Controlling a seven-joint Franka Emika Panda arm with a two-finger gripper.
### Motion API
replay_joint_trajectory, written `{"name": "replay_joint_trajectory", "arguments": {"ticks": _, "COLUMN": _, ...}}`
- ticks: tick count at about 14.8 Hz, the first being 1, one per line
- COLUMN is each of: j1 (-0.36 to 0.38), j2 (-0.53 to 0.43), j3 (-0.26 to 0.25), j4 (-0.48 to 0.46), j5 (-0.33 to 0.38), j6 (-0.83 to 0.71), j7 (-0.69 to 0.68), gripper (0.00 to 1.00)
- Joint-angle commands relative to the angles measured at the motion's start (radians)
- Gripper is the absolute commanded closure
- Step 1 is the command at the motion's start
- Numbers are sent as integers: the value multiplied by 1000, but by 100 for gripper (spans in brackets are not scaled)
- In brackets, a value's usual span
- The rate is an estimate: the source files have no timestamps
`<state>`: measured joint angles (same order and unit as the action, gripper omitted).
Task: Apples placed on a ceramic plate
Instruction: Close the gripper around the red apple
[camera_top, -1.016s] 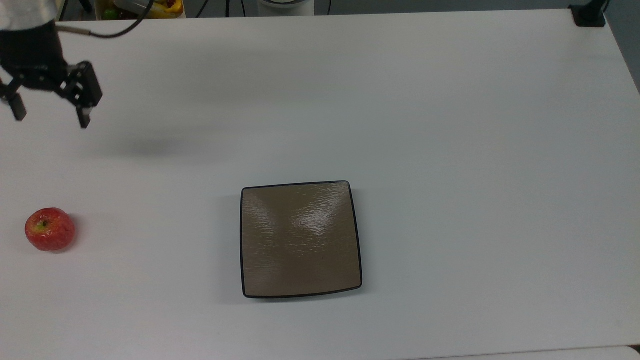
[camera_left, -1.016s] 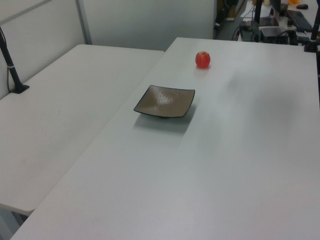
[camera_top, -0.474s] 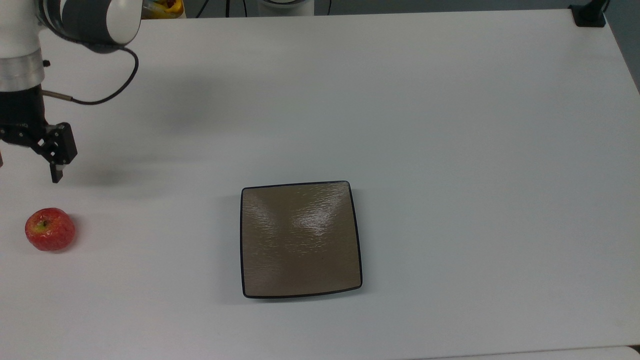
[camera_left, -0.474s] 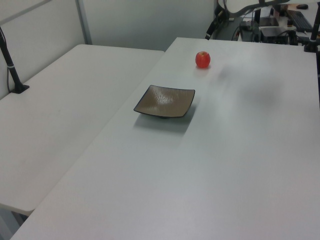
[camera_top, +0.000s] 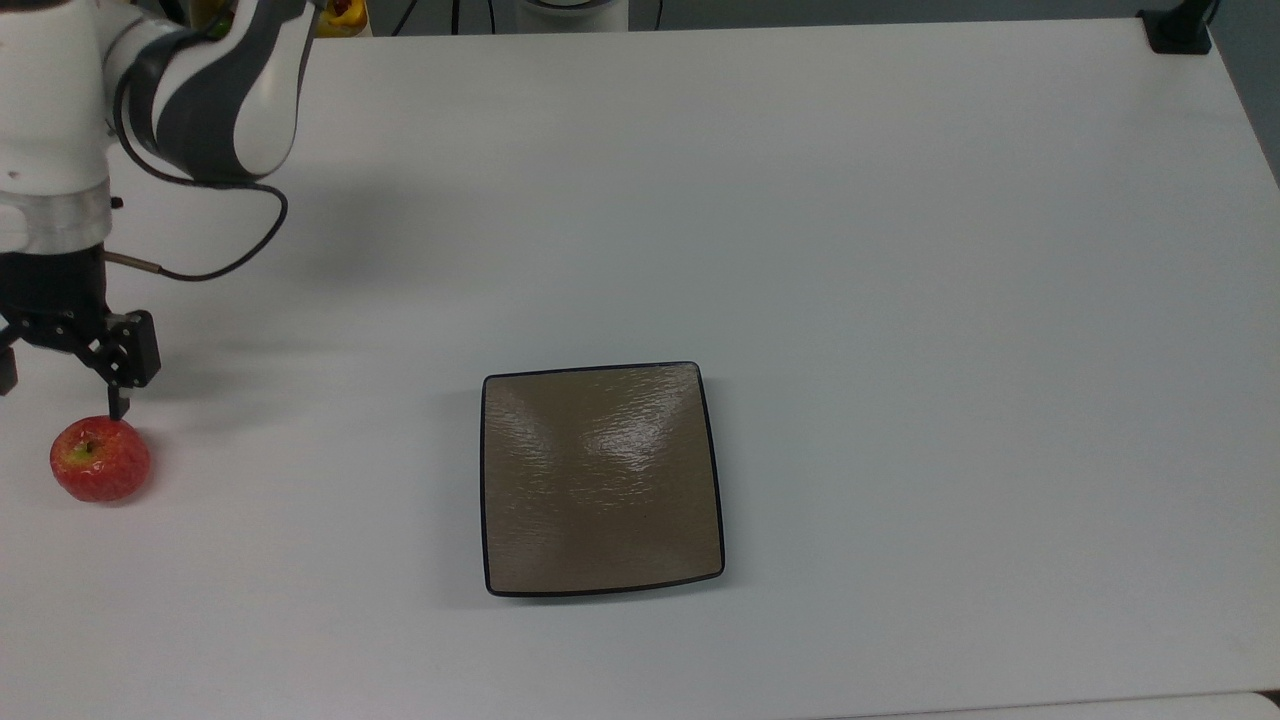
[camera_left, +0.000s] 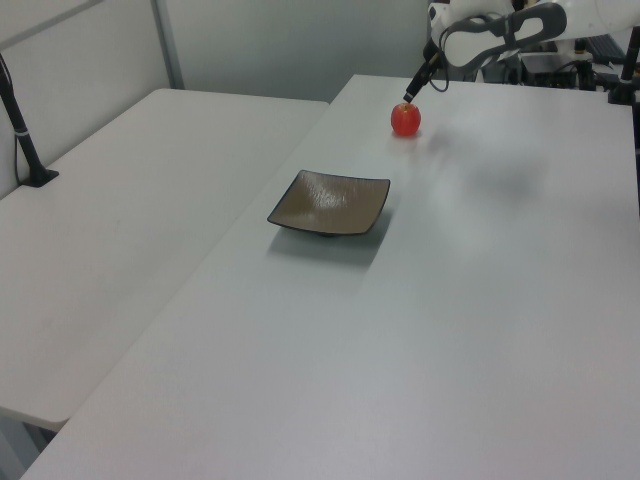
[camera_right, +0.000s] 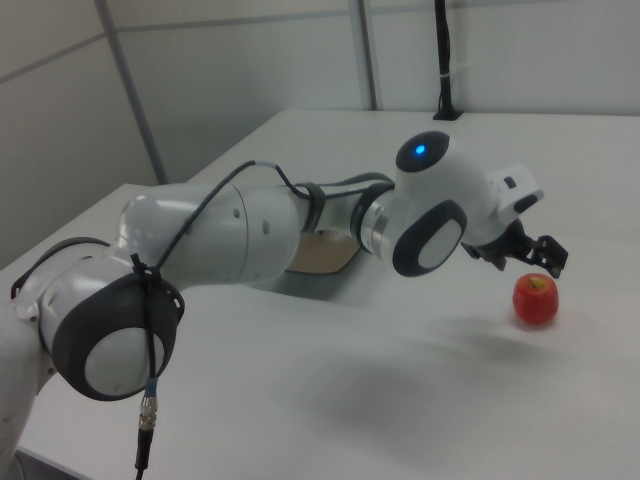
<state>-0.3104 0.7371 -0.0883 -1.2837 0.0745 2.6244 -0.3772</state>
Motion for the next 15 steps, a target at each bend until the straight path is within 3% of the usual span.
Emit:
{"name": "replay_joint_trajectory", "arguments": {"ticks": 1, "j1": 0, "j2": 50, "j3": 10, "j4": 27, "j5": 21, "j6": 58, "j7": 14, "gripper": 0}}
{"name": "replay_joint_trajectory", "arguments": {"ticks": 13, "j1": 5, "j2": 139, "j3": 18, "j4": 29, "j5": 14, "j6": 215, "j7": 35, "gripper": 0}}
{"name": "replay_joint_trajectory", "arguments": {"ticks": 15, "j1": 5, "j2": 140, "j3": 18, "j4": 27, "j5": 8, "j6": 215, "j7": 34, "gripper": 12}}
